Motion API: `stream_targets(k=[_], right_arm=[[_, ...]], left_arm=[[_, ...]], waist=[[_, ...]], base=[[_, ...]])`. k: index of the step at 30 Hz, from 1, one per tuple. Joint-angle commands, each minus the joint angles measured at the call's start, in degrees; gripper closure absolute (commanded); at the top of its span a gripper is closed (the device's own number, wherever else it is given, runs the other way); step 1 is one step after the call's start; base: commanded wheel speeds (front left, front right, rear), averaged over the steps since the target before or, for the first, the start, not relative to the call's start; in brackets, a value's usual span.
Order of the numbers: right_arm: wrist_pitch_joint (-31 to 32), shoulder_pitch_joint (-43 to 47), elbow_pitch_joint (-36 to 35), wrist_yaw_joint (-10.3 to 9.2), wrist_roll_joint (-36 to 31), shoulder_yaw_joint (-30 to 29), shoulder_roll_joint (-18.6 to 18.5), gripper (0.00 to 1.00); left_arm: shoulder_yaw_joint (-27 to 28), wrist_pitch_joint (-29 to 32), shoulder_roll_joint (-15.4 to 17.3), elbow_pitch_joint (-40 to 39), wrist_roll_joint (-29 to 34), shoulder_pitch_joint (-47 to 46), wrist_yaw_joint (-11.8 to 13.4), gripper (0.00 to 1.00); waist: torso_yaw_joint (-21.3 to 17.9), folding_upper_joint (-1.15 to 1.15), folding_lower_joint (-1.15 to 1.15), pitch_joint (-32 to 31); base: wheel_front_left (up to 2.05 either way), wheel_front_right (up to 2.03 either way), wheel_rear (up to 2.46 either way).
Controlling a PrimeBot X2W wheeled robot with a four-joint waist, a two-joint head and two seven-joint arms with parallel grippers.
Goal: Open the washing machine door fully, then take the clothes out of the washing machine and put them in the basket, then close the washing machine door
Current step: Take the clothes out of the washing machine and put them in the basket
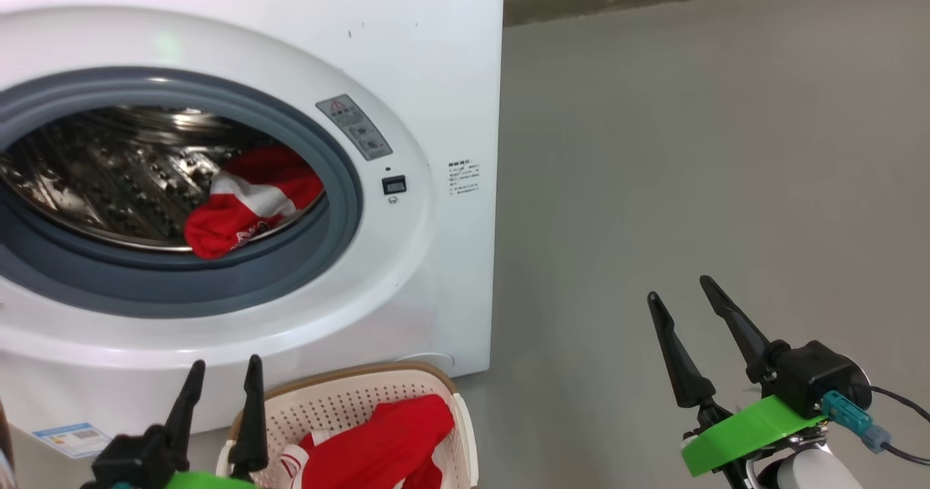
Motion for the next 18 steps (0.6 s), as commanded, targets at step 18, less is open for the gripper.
stream_targets(k=[18], right_arm=[[-0.4,3.6,-2.9,0.28,-1.4,-0.1,-0.6,0.00]], left_arm=[[3.1,-0.7,0.1,-10.2,2.9,7.2,0.9,0.00]], waist=[[-0.2,0.00,0.00,-3.8]], base=[[0.00,0.00,0.00]])
